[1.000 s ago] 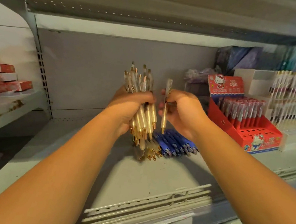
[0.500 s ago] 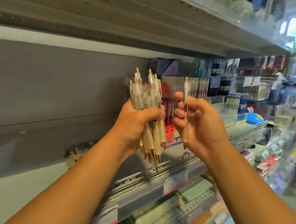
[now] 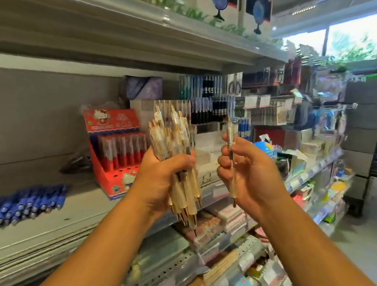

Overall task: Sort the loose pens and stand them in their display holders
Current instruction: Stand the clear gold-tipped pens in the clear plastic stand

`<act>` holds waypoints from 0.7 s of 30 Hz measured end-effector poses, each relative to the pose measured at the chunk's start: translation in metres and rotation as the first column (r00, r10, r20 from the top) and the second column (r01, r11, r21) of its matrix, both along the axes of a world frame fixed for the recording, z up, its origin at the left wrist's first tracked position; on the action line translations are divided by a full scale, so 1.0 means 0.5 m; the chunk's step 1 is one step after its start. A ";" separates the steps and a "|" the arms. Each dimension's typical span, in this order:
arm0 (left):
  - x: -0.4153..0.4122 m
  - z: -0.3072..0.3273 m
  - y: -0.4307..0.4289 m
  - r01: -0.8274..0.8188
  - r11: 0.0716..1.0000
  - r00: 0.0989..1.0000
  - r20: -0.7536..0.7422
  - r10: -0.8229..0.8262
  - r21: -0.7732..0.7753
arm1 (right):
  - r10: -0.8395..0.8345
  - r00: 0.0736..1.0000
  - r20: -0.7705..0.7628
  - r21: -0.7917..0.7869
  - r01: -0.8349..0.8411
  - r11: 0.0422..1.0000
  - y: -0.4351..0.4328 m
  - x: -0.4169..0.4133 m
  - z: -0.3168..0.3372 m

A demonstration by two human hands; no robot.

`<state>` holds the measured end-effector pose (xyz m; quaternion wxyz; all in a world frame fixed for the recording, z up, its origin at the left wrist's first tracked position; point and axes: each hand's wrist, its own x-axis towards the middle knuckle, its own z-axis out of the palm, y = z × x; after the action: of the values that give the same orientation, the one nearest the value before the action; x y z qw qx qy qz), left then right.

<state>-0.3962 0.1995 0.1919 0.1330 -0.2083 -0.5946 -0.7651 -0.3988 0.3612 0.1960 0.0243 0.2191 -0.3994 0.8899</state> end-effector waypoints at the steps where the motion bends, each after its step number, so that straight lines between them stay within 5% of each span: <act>1: -0.009 -0.001 0.019 -0.007 1.000 1.000 -0.007 0.007 -0.001 | 0.003 1.000 0.001 0.004 -0.003 1.000 0.021 -0.012 0.000; 21: -0.368 0.056 0.048 -0.328 0.944 0.939 -0.117 0.324 -0.024 | 0.032 0.978 -0.208 0.356 0.045 0.934 0.081 -0.462 0.031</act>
<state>-0.5804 0.2234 0.2199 0.2864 -0.1524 -0.6290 -0.7065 -0.6298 0.4015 0.2116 0.0290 0.3115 -0.5507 0.7738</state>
